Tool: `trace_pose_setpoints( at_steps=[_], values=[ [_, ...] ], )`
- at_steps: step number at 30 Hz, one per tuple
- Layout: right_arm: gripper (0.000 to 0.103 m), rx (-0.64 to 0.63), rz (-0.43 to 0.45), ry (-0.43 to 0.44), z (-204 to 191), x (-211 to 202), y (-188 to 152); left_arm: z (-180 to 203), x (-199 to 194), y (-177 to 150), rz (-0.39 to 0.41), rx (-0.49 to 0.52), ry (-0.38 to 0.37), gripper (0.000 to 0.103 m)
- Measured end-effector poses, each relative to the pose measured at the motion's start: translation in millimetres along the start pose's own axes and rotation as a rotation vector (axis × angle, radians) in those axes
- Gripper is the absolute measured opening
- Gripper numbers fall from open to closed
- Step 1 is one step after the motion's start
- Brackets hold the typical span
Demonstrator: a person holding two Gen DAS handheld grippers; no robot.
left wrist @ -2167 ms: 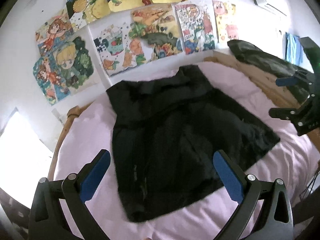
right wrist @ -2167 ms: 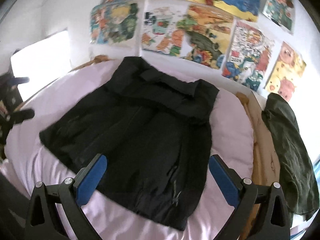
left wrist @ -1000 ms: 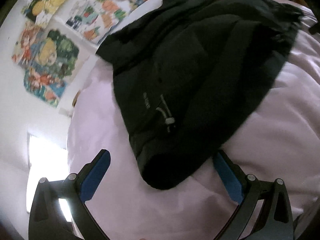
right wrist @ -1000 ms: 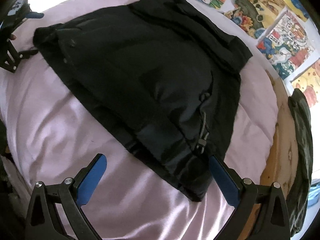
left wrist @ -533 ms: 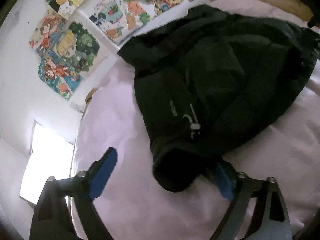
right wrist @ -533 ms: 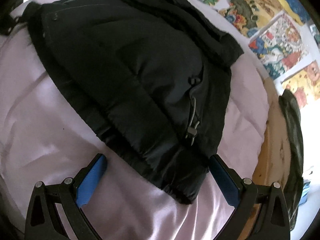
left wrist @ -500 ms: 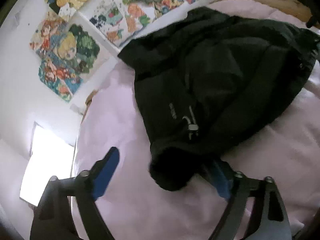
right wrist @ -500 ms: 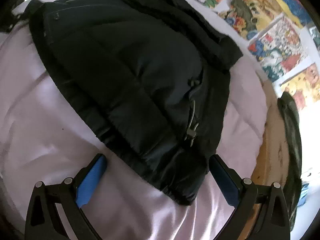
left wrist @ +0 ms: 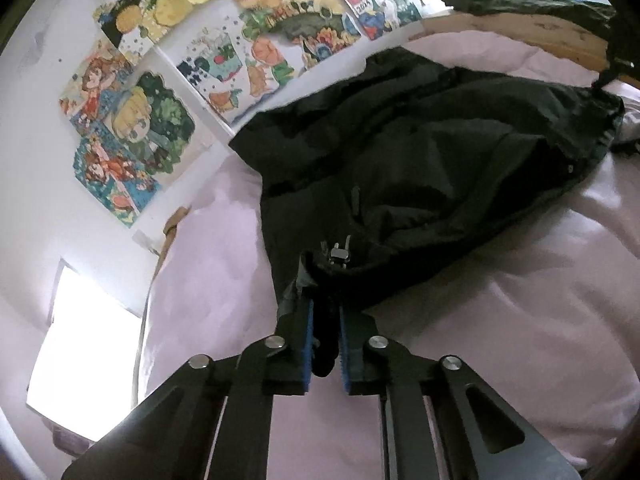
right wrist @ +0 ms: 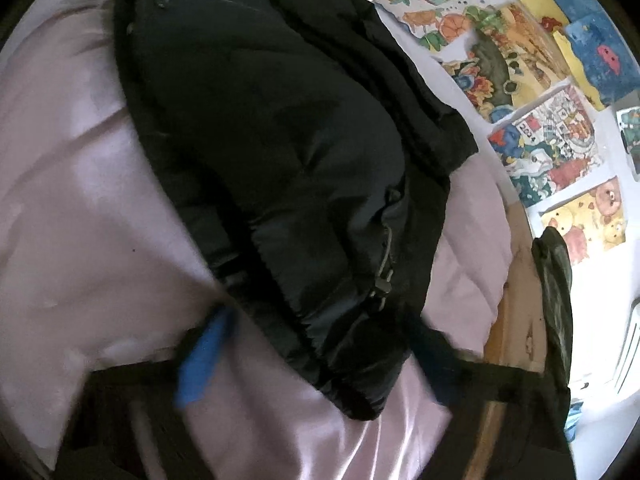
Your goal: Fold large clothes
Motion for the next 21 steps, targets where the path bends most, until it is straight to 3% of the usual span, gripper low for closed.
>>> trace_pose_setpoints(
  at_steps=[2,3,5,6,13,21],
  values=[
    [0.037,0.019,0.001,-0.019,6.3,-1.2,0.4,-2.7,-2.3,1.9,0.005,-0.017,0.002,0.007],
    [0.033,0.022,0.002,-0.035,9.0,-2.0,0.0,-3.2,-4.1,1.9,0.005,-0.032,-0.001,0.007],
    [0.011,0.017,0.004,-0.035,8.2,-4.3,-0.5,-3.7,-11.3,2.1,0.024,-0.046,0.003,0.005],
    [0.008,0.005,0.003,-0.025,6.1,-5.9,-0.2,-3.0,-15.3,1.4,0.029,-0.038,0.013,0.004],
    [0.005,-0.069,0.041,-0.029,-3.2,-55.9,0.9,-15.4,-57.9,1.5,0.077,-0.054,0.116,0.002],
    [0.005,-0.1,0.078,-0.043,-33.1,-136.6,-32.2,-30.8,-148.2,9.8,0.142,-0.142,0.06,0.002]
  ],
)
Point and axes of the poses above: each gripper's, at about its wrist camera, not at the fingertips, and x roughly the way its jaws point, z to its right, y to its top, the point moved 7 cm from there along x, roughly the way its jaws point, and after that the axes turned 8 degrees about y, right-handed, at the moved point
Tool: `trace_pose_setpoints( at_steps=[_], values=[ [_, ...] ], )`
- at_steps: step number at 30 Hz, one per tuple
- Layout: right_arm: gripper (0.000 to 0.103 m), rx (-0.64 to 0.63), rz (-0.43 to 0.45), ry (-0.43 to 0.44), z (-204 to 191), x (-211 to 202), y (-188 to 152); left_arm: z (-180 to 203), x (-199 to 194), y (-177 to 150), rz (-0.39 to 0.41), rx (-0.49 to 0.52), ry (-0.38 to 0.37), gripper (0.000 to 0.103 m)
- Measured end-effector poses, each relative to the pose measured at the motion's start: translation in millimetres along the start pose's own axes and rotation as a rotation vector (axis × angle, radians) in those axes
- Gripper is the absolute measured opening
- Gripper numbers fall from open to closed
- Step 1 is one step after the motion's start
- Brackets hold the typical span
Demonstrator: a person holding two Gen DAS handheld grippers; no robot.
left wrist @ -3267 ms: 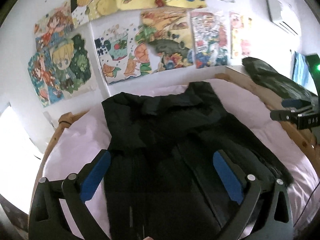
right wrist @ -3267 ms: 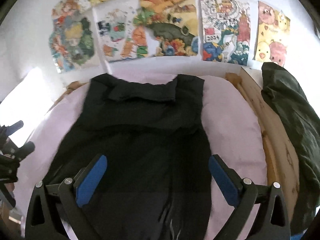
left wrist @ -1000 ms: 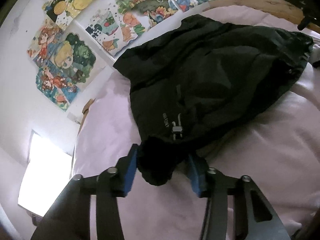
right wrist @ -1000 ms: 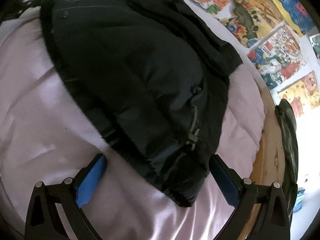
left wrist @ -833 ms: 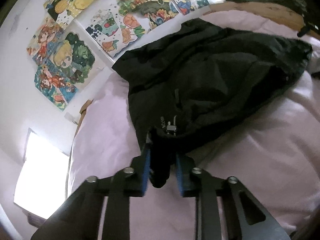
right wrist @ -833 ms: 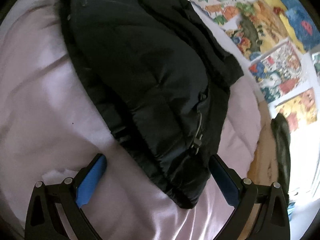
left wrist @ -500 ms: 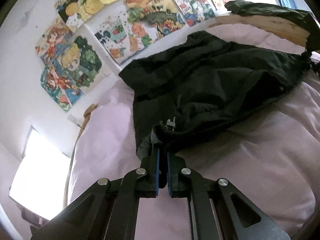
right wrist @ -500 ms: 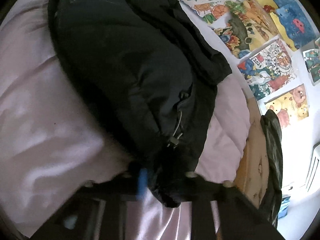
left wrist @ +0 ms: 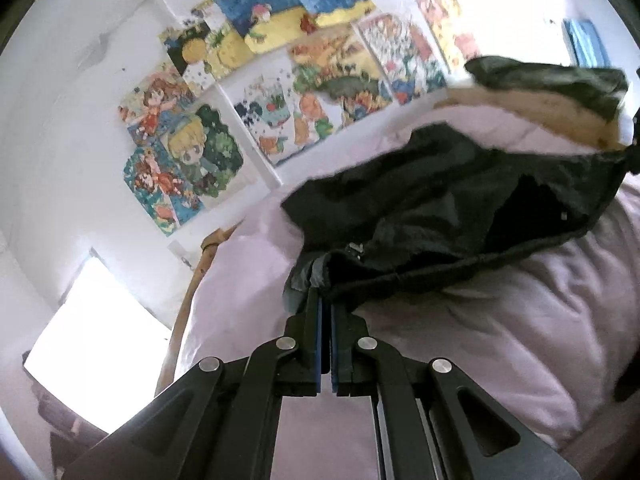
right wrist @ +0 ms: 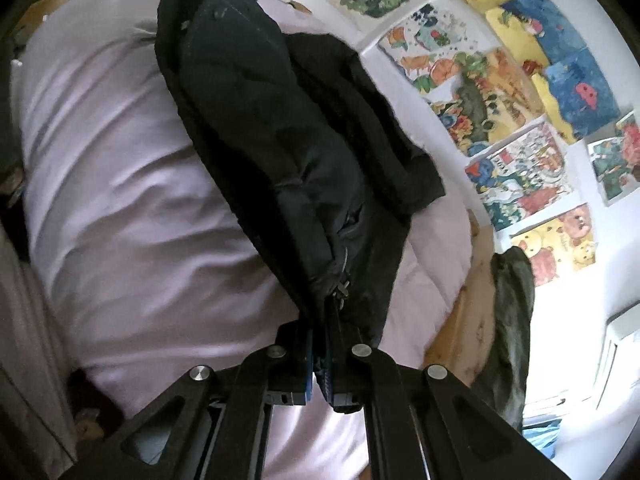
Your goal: Fold large clothes
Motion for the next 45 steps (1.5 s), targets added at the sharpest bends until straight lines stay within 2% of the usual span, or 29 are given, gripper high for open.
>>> trace_pose_setpoints(
  at_steps=[5,7,10,17,21,28,35,39,45],
  values=[
    [0.005,0.044,0.067,-0.043,5.4,-60.3,-8.9,-4.0,-52.4,10.1,0.025,-0.015,-0.031,0.002],
    [0.005,0.074,0.083,-0.061,14.6,-69.6,-5.4,-4.7,-57.4,18.8,0.017,-0.035,-0.047,0.002],
    [0.005,0.126,0.112,-0.086,39.2,-70.7,9.3,-8.3,-50.1,35.7,-0.003,-0.057,-0.057,0.002],
    [0.005,0.309,0.199,-0.128,120.5,-59.9,55.6,-34.7,4.1,97.7,0.015,-0.083,0.016,0.002],
    [0.005,0.377,0.242,-0.179,170.1,-37.9,86.1,-44.1,43.5,124.9,0.031,-0.065,0.075,0.002],
    [0.005,0.501,0.305,-0.277,233.1,17.5,125.4,-55.2,126.9,158.8,0.061,-0.067,0.172,0.002],
    [0.005,0.542,0.264,-0.388,269.1,89.5,150.1,-53.1,199.2,182.6,0.081,-0.117,0.213,0.002],
    [0.005,0.54,0.242,-0.386,288.8,125.7,164.9,-54.6,239.1,185.6,0.075,-0.167,0.219,0.002],
    [0.005,0.533,0.182,-0.326,297.0,193.4,179.5,-45.2,311.6,168.0,0.0,-0.177,0.199,0.002]
  ],
)
Point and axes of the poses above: each gripper's, at about its wrist camera, not at the fingertips, and x roughly the way its jaws point, z to its right, y to its top, the point moved 7 cm from there along x, roughly the way its jaws point, and after that the axes turned 8 degrees about y, right-handed, at the moved point
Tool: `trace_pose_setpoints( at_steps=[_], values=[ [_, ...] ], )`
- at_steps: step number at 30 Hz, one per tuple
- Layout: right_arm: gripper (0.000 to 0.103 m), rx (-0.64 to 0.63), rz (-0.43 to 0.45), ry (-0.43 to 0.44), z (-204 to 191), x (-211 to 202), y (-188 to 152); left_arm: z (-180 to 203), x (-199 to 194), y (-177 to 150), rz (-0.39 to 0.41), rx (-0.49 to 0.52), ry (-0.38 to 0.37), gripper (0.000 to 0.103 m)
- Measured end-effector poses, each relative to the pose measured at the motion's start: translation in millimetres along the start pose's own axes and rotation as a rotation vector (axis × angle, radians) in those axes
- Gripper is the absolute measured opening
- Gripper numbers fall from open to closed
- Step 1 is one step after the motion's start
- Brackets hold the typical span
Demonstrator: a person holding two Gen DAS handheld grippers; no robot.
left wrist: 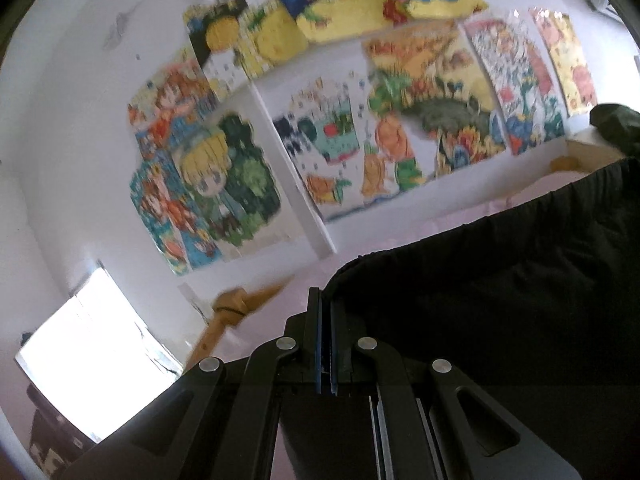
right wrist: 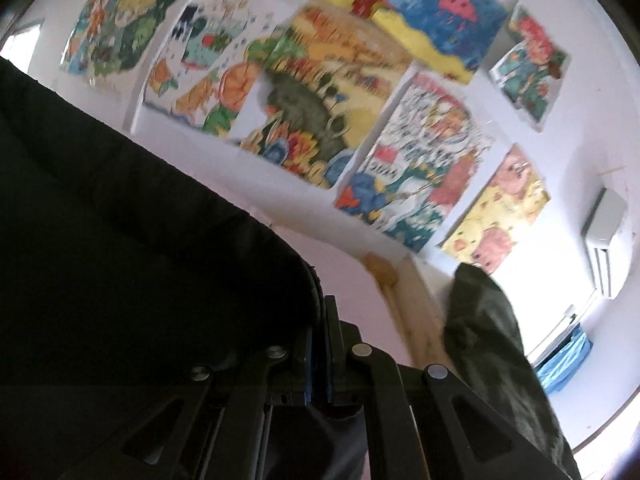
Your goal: Fold large clothes
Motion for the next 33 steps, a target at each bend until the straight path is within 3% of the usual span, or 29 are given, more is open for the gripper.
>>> trace_pose_setpoints(
  at_steps=[4,5,11,25,30,33],
  values=[
    [0.005,-0.013,-0.064,0.03,-17.0,39.3,-14.5,16.9,40.9,-19.0,-0.077,-0.006,-0.029,0.002],
    [0.005,-0.016,-0.079,0.037,-19.8,46.9,-19.0,17.9,47.6,-19.6,-0.048,-0.033,0.002,0.002],
    [0.007,0.02,-0.134,0.102,-23.0,73.2,-37.6,32.0,80.1,-39.4,-0.135,-0.025,-0.057,0.002],
    [0.013,0.08,-0.119,0.197,-20.6,78.2,-42.0,28.5,100.7,-49.3,-0.229,-0.185,-0.173,0.007],
    [0.028,0.118,-0.101,0.192,-12.3,76.2,-36.6,25.3,99.1,-46.4,-0.234,-0.209,-0.181,0.009],
    [0.045,0.145,-0.075,0.188,-6.8,72.1,-31.3,21.4,100.5,-46.8,-0.243,-0.237,-0.173,0.022]
  ],
)
Point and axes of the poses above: each gripper's, at about its wrist camera, not at the fingertips, and x roughly the way its jaws point, z to its right, y to its top, the point moved 7 cm from there along x, roughly the way its jaws point, and after that the axes turned 8 degrees about y, right-handed, at the moved point
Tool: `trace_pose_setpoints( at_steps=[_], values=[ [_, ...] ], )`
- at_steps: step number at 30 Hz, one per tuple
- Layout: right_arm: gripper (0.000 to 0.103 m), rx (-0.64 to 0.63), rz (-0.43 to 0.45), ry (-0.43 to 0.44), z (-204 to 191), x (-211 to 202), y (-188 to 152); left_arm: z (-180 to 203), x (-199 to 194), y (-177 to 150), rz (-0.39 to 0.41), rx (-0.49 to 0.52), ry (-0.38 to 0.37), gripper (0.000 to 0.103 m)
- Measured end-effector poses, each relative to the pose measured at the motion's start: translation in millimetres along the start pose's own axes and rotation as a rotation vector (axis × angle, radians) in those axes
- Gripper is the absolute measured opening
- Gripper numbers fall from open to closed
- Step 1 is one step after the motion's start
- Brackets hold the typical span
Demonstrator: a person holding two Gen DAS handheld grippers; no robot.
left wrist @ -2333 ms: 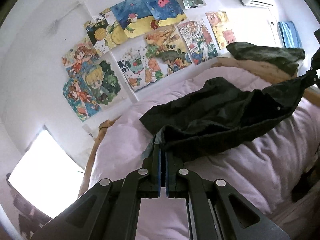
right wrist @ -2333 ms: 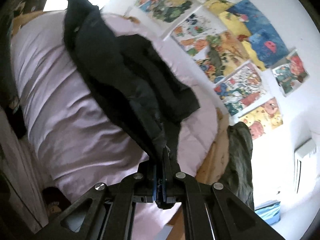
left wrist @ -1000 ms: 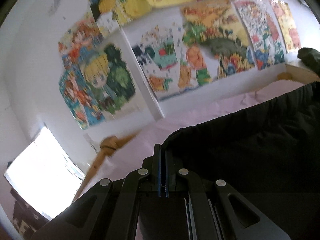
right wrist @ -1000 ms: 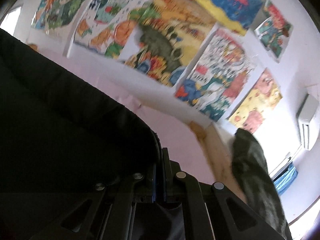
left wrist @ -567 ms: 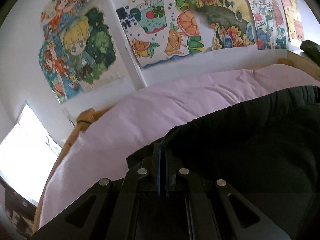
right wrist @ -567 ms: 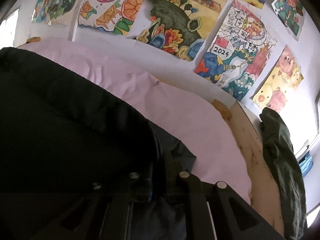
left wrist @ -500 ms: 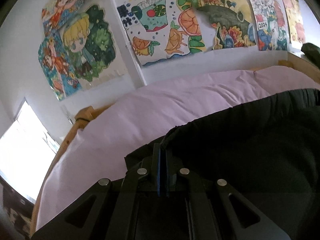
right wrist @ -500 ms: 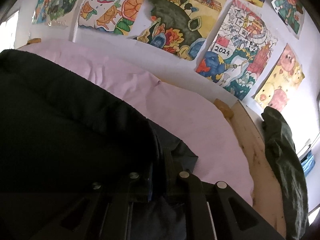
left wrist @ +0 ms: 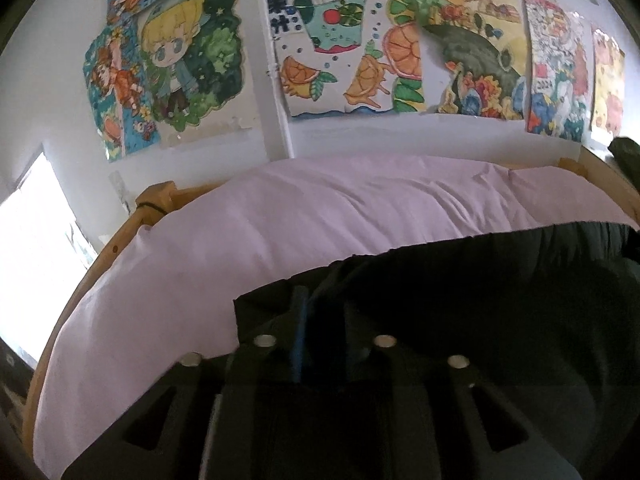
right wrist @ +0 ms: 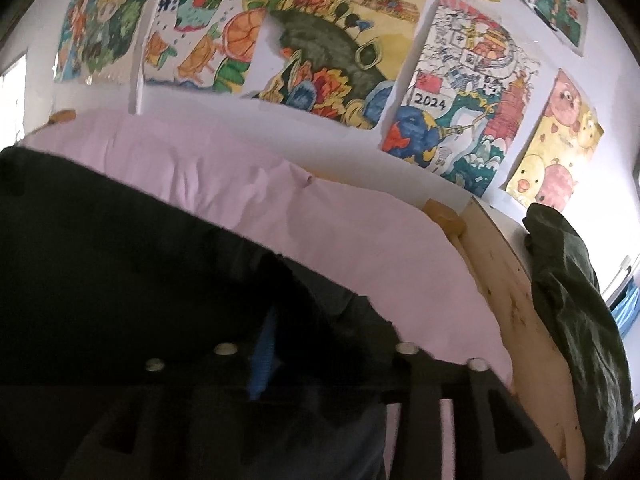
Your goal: Fold large clothes
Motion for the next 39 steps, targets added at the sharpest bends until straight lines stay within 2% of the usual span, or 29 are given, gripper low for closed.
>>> trace_pose_setpoints(
  at_steps=[2,3,5,7,11,14,17,20,23,24,26,29,34,39],
  values=[
    [0.059,0.001,0.017,-0.005,0.2,-3.9,2.1,-7.2,1.2,-0.8,-0.013,-0.042,0.002,0.042],
    [0.062,0.005,0.029,-0.007,0.7,-6.8,3.3,-10.7,1.4,-1.6,-0.019,-0.065,-0.001,0.047],
    [0.072,0.03,0.058,-0.003,3.4,-13.9,5.0,-22.4,0.2,-4.4,-0.034,-0.141,-0.011,0.064],
    [0.079,0.066,0.1,0.028,5.0,-24.1,7.0,-32.3,-4.4,-5.9,-0.034,-0.195,-0.007,0.074],
    [0.081,0.068,0.177,0.077,-1.2,-51.0,7.0,-50.2,-35.6,-19.6,0.039,-0.299,-0.015,0.079],
    [0.087,0.047,0.237,0.169,-21.6,-76.4,-3.3,-45.3,-66.1,-30.8,0.113,-0.281,-0.06,0.087],
    [0.087,-0.008,0.247,0.259,-50.6,-92.1,-21.4,-21.2,-95.3,-44.1,0.178,-0.192,-0.138,0.091],
    [0.087,-0.049,0.232,0.315,-74.1,-97.3,-41.2,20.2,-120.9,-58.5,0.24,-0.054,-0.247,0.092],
    [0.09,-0.055,0.217,0.317,-86.9,-91.1,-52.4,64.4,-136.2,-71.3,0.284,0.086,-0.367,0.092],
    [0.091,-0.052,0.219,0.317,-88.4,-88.4,-51.8,76.5,-136.9,-74.5,0.283,0.121,-0.382,0.092],
    [0.093,-0.044,0.221,0.315,-88.9,-82.9,-48.6,96.3,-131.8,-77.6,0.268,0.163,-0.38,0.092],
    [0.093,-0.036,0.227,0.309,-89.2,-77.1,-41.1,110.0,-120.5,-69.2,0.258,0.167,-0.353,0.092],
    [0.093,-0.045,0.23,0.299,-88.5,-62.9,-23.9,107.1,-91.2,-45.5,0.202,0.106,-0.32,0.092],
    [0.093,-0.007,0.169,0.308,-83.8,-33.4,-9.1,102.1,-63.9,-34.2,0.132,0.065,-0.272,0.095]
  ],
)
Point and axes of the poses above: each gripper's, at about its wrist camera, not at the fingertips, and x roughly the way its jaws point, z to its right, y to its top, the point moved 7 cm from there along x, roughly the way its jaws point, and after that the axes turned 8 degrees about y, right-handed, at the moved point
